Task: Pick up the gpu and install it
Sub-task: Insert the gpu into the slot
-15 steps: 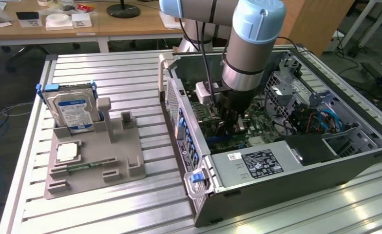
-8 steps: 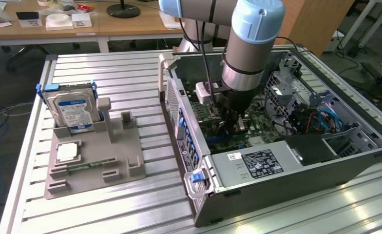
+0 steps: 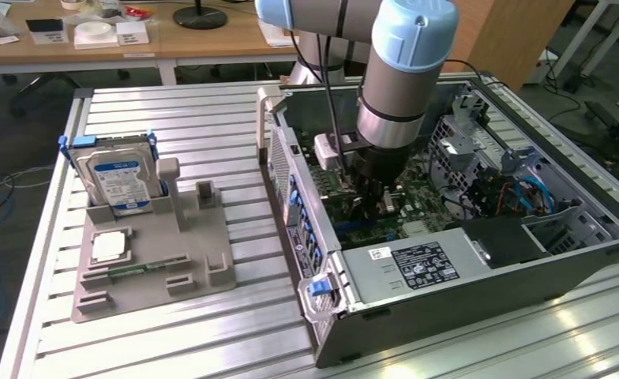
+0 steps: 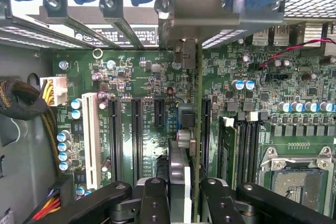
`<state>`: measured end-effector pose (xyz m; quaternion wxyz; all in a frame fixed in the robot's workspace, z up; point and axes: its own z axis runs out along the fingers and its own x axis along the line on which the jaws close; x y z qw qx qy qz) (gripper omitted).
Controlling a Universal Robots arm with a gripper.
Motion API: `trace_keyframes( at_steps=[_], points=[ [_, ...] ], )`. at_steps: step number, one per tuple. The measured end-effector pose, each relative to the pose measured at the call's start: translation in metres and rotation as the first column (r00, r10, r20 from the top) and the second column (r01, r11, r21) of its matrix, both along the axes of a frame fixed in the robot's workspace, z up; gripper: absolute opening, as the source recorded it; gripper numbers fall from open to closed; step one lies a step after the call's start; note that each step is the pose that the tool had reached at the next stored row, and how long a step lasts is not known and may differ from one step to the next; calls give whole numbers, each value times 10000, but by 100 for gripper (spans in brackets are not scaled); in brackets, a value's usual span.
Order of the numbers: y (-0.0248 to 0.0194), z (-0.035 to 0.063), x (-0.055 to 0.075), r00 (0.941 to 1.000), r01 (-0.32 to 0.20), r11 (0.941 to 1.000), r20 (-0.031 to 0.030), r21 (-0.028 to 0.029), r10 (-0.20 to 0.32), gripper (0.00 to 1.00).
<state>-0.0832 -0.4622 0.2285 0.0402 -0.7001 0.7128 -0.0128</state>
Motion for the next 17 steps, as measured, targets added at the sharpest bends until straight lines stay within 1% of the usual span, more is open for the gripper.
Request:
trace_keyframes(
  at_steps=[10,17],
  points=[
    [1,2,3,10000,3,10000,38,3,-3,28],
    [1,2,4,10000,0,10000,83,3,0,28]
  ],
)
